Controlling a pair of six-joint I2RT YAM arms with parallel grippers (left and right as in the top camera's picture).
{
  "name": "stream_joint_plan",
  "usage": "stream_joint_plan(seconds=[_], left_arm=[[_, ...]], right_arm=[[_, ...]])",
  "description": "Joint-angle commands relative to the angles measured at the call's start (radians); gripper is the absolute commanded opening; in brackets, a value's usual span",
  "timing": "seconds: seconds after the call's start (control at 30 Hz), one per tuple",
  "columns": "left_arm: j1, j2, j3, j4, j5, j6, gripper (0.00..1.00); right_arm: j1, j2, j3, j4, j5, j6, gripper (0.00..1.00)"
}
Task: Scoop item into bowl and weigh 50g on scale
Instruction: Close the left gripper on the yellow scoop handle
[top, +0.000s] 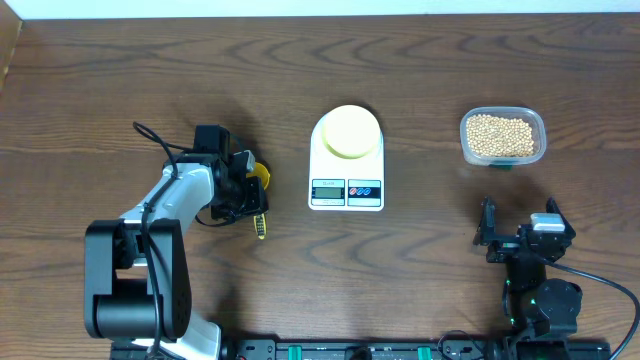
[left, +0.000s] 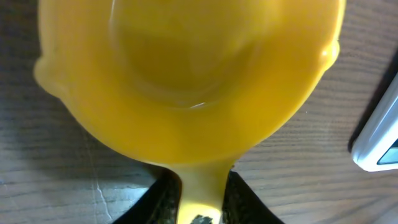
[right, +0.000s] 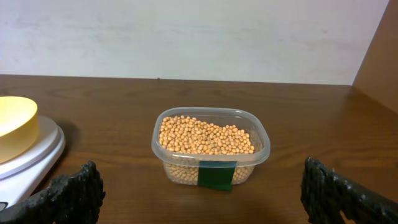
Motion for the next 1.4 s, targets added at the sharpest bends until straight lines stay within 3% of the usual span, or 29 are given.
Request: stream_joint_plan(seconds=[0.0,0.2,0.53,0.93,1.37], left_arm=[[-0.002,0.018,-0.018,0.000,-0.009,0.006,0.24],[-0.002,0.018,-0.018,0.000,-0.009,0.006,0.15],[-0.002,0.016,-0.016,0.000,0.061,-0.009,0.08],[-0.002,0.013,-0.013,0.005,0.098,-0.008,0.08],[-0.002,0.013,-0.014,0.015,0.028,-0.009,0.08]], right_arm=[[0.007,-0.006,-0.003,-0.003,-0.002,-0.008,0.99],[0.007,-0.006,-0.003,-0.003,-0.002,-0.008,0.99],[0.007,-0.006,-0.003,-0.003,-0.002,-0.008,0.99],[0.007,-0.006,-0.003,-0.003,-0.002,-0.008,0.99],[0.007,-0.006,-0.003,-0.003,-0.002,-0.008,0.99]])
